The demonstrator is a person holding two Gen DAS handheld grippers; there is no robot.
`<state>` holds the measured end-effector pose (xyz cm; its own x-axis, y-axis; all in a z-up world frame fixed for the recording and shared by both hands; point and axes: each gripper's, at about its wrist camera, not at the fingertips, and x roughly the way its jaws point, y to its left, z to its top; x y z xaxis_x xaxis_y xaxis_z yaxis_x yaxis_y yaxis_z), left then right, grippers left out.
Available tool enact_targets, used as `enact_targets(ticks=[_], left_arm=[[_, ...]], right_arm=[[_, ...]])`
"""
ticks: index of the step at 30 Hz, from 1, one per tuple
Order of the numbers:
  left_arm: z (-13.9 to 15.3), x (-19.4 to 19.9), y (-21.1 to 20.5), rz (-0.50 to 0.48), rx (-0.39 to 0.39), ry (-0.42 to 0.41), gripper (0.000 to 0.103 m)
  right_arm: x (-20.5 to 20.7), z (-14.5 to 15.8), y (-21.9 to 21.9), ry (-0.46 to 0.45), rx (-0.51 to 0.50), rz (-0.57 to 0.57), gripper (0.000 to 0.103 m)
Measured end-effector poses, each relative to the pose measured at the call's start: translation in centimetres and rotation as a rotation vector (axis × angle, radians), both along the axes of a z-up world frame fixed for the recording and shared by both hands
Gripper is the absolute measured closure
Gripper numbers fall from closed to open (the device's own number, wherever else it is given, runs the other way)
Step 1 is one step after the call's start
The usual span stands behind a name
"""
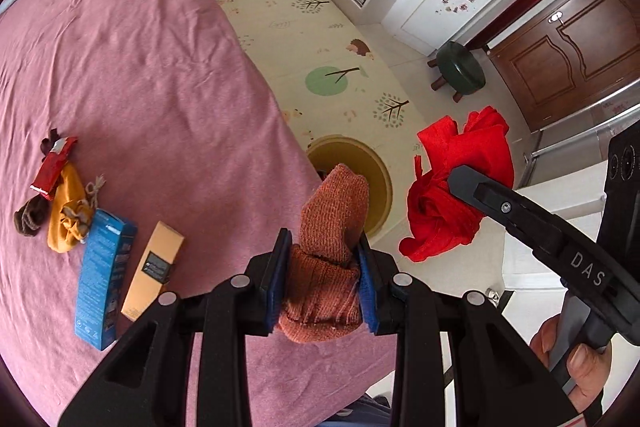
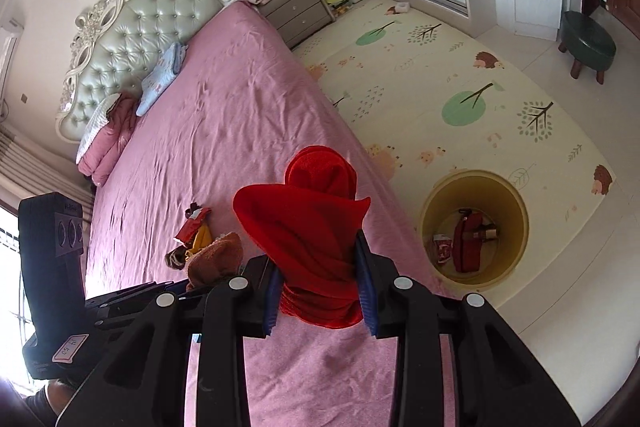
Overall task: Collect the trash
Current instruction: 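Carry both socks over the yellow bin and open both tools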
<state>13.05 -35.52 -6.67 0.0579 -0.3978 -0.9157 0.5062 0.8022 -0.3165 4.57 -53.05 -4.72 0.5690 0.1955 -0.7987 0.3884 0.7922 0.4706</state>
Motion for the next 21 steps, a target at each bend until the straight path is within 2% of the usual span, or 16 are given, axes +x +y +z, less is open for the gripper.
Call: enact_targets(ticks=[11,21], left_arm=[[-2.4,-1.0,-11.3,-0.156,0.014,0.017,0.072],[-6.2,-0.2,-17.7,-0.238,0.04,0.046,0.072]], right_arm=[[-4.1,-2.8,-8.7,0.03,0.017,-0.167,0.071],[-4.0,-5.7,-13.1,0.059,0.027,-0.238,0.071]])
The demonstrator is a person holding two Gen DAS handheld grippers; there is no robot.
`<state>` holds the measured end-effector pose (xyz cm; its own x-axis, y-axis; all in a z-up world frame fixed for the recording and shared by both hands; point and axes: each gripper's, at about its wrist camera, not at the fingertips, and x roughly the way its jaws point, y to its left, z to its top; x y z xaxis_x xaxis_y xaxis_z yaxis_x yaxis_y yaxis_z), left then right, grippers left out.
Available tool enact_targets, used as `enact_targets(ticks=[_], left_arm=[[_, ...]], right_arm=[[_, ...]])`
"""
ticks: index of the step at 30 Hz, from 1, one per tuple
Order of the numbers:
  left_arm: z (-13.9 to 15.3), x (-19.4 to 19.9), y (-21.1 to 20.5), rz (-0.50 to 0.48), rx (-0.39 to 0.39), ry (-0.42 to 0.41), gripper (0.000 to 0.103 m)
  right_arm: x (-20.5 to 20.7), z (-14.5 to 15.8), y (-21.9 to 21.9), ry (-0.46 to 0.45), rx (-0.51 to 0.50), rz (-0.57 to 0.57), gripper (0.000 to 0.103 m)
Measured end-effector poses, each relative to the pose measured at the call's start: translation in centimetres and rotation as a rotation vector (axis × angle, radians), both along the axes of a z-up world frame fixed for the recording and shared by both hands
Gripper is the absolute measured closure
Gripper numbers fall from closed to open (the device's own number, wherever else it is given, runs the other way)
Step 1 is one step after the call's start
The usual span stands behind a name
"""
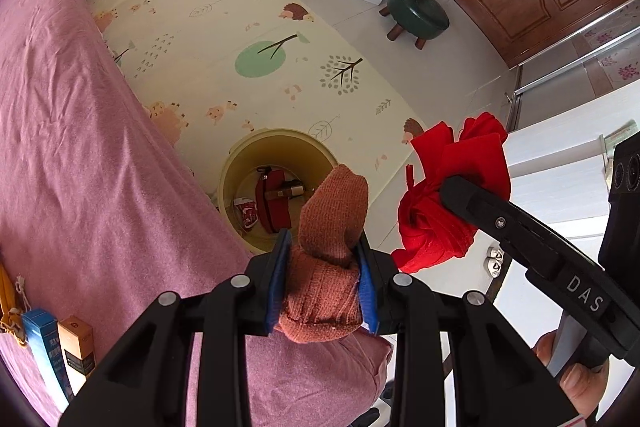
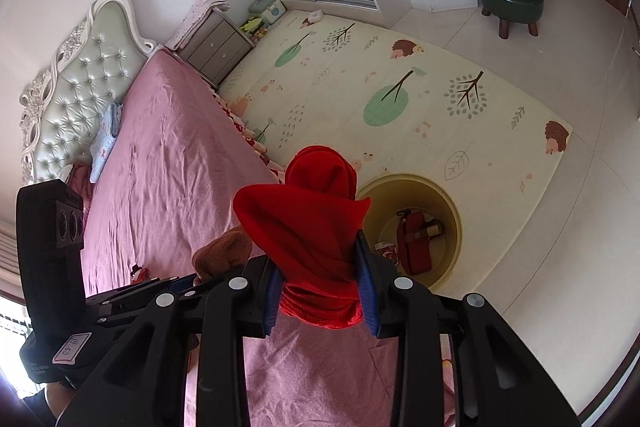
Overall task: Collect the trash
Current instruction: 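Carry both socks over the yellow bin and open both tools, then bring both open tools back toward the bed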
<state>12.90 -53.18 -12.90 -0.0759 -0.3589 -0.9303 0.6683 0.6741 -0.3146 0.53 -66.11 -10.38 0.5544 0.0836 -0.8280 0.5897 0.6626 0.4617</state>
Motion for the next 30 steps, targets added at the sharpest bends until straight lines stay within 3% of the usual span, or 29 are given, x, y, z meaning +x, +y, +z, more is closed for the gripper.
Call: enact_targets(ticks=[3,4,7,8,16,24,30], left_arm=[[-0.7,0.6,-1.0,-0.014,0.004,0.007,0.07],[-0.9,0.8,-1.2,-0.016,0.007,0.011,0.064],[-1.2,1.4,-1.4,-0.014,0.013,0.009,0.028],[-1.2,1.6,-1.4,-0.015,0.016,-0.003,0.023],[-1.1,2.1,-0.9,-0.046,0.05,-0.046,0.022],[0.2,2.1,1.0,-0.018,0.036,-0.053,0.022],[1.6,2.5,4.6,0.043,0.028,-0.062,0.021]], right_arm=[[0.3,-0.5,-1.2,0.004,-0.004,-0.021,0.068],[0.4,-0.5,-1.5,0.006,-0.007,-0.029,0.067],[0.4,-0.7,-2.3,0.01,0.004,-0.056,0.046],[0.4,-0.7,-2.5,0.009,0.003,-0.063,0.043],[0.9,-0.6,-2.4,0.007,0.012,-0.066,0.043],[2.2,0.8,-0.4,-0.009,0.008,-0.009,0.043],[3.5,2.2,2.6,-0.025,0.005,0.053,0.043]])
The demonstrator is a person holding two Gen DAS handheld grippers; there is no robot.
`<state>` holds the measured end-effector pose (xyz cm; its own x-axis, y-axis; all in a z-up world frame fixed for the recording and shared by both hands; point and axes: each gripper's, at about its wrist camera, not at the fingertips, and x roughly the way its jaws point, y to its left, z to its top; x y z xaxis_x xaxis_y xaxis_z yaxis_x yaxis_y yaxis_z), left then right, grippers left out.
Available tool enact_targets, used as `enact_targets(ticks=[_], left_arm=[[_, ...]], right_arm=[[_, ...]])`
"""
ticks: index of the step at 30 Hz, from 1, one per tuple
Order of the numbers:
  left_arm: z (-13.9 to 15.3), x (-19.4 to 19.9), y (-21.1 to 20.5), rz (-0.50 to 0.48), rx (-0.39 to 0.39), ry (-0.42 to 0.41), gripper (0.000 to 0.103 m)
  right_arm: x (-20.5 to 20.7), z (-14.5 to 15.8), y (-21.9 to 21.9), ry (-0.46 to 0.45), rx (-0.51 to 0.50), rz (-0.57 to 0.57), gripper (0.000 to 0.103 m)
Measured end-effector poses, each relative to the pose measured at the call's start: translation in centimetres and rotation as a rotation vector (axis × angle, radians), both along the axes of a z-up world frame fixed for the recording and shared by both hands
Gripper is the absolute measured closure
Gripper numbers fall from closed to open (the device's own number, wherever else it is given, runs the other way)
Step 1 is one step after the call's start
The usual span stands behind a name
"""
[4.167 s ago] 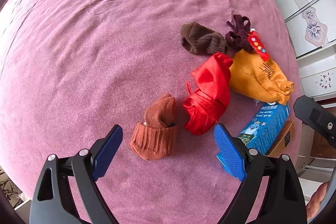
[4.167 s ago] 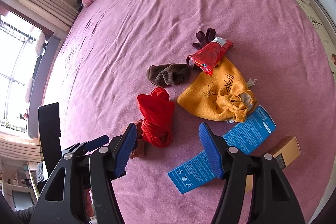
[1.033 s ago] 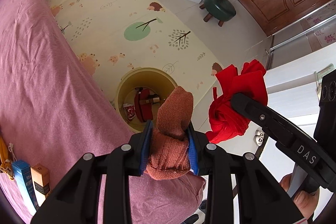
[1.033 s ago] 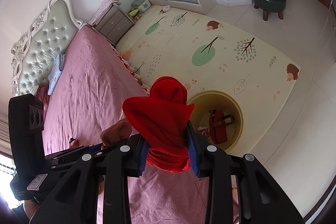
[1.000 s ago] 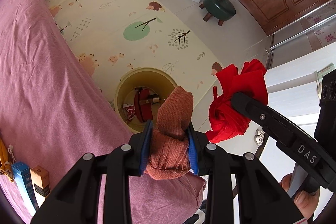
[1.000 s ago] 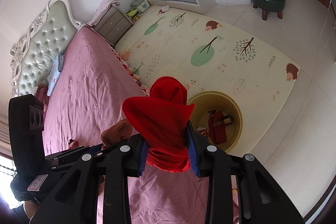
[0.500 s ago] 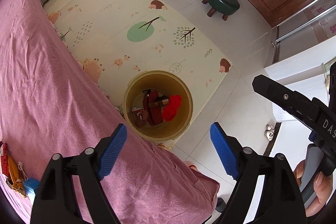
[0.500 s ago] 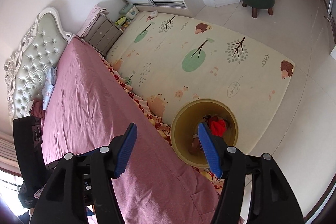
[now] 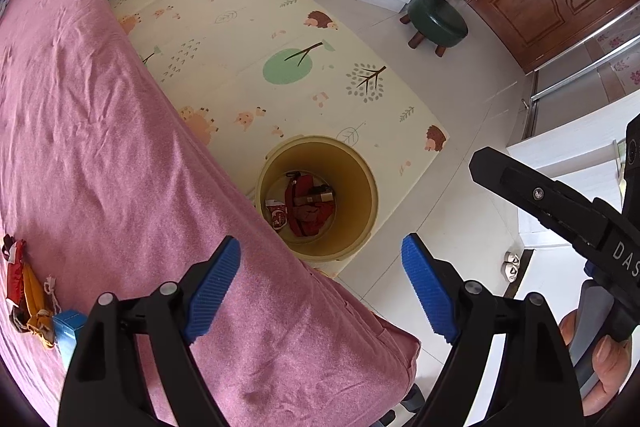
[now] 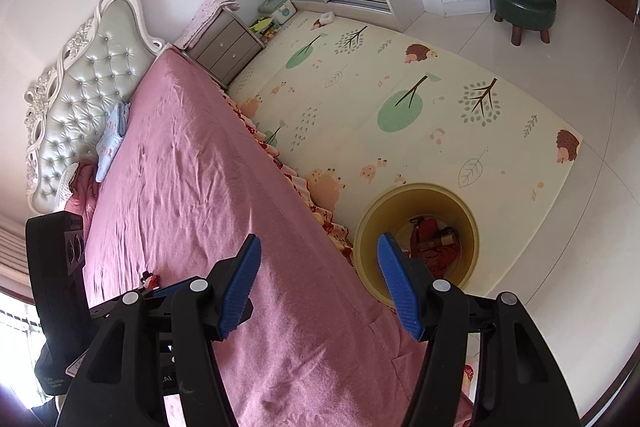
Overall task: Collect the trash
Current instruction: 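Bring both open tools back toward the bed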
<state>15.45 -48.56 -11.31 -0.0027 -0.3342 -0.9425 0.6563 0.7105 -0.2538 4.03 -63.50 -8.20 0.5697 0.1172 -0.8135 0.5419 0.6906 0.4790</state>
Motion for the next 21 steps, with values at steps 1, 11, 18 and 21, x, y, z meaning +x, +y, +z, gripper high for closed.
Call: enact_targets(ticks=[1,11,18,21], left_arm=[[0.2,0.0,0.8,0.01,0.001,-0.006,0.021],[2.0,0.1,10.7,0.136,0.015,-0.038,0.021],[1.1,-0.1,18.9,0.245,0.057,-0.035,0.021],[0.6,-0.1,22.1,0.288,0.075,-0.029,0.021]], right_arm=[[0.2,0.2,0.7,-0.002,0.001,0.013,0.043],[3.0,1.7,9.6,-0.02,0.02,0.18,0.043],[4.6,1.6,16.3,-0.014,0.035,0.295,0.043],[5.2,1.4,18.8,-0.008,0.04,0.332,0.043]])
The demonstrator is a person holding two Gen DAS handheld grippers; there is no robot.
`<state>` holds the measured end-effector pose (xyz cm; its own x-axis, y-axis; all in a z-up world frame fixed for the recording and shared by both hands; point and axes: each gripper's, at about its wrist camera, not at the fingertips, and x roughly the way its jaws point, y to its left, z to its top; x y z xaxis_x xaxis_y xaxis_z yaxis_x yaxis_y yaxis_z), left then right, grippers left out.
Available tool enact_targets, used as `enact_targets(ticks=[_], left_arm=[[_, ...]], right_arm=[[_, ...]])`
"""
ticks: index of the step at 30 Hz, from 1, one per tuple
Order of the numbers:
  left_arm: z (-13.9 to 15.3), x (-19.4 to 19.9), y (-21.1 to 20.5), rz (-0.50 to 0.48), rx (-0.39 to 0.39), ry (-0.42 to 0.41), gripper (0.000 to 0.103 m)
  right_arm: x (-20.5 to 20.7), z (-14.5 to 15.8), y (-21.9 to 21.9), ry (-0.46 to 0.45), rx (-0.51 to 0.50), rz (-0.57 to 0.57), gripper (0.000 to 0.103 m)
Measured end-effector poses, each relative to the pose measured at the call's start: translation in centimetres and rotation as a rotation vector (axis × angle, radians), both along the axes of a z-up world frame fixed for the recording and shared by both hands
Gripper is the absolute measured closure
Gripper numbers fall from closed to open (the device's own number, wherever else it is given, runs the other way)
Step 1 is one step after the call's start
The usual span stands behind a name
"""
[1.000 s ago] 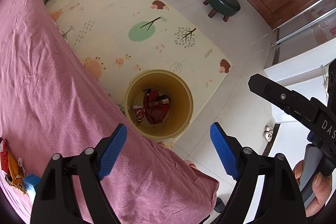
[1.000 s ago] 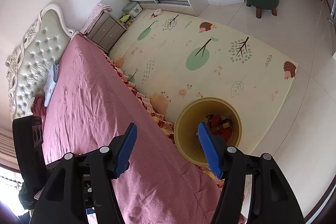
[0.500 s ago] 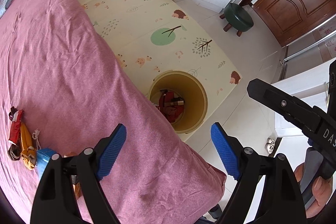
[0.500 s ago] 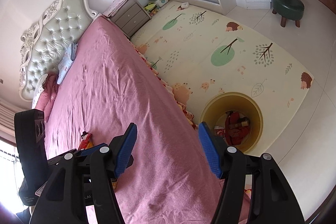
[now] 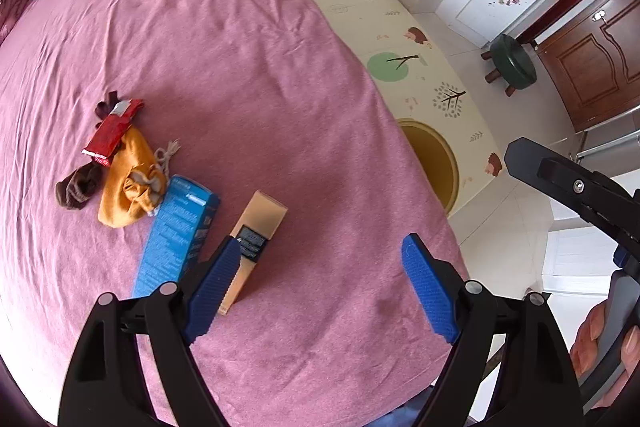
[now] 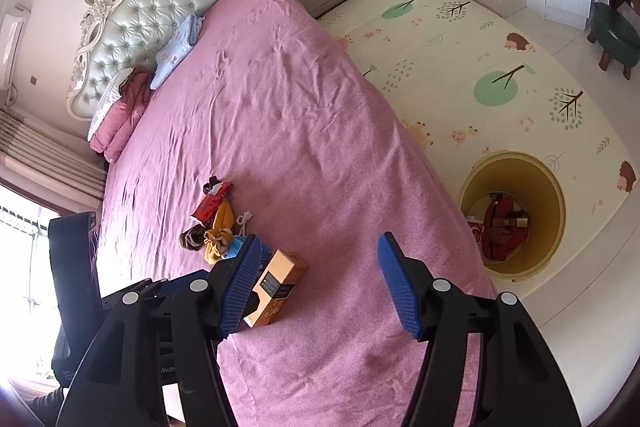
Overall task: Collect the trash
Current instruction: 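Bring both open tools back toward the bed, then grasp the blue nasal-spray box with the left tool while the right tool grasps the gold L'Oreal box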
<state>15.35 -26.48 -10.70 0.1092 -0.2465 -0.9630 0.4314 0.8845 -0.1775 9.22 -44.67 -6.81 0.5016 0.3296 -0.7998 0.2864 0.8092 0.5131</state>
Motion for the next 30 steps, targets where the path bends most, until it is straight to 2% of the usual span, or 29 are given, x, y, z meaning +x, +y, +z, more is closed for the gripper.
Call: enact_targets(ticks=[6,15,22,30], left_arm=[[-1.1,0.1,5.3,0.064,0.015,0.011,0.021],[-3.9,0.5,9.9,0.043,0.075,0.027,0.021],[-8.2,1.4,11.7,0.006,0.123,0.076,0.021],[-12.4,2.8,11.6,-0.033,0.157,0.114,0.018]], right_arm=[[0.9,-1.3,4.9,0.034,0.002,0.057,0.043],[1.9,-4.1,10.3,0.078,0.034,0.061,0.043],[2.5,-8.0,12.1,0.15,0.074,0.017,0.043],[2.8,-11.4,12.6,0.22,0.111,-0.047,0.043]])
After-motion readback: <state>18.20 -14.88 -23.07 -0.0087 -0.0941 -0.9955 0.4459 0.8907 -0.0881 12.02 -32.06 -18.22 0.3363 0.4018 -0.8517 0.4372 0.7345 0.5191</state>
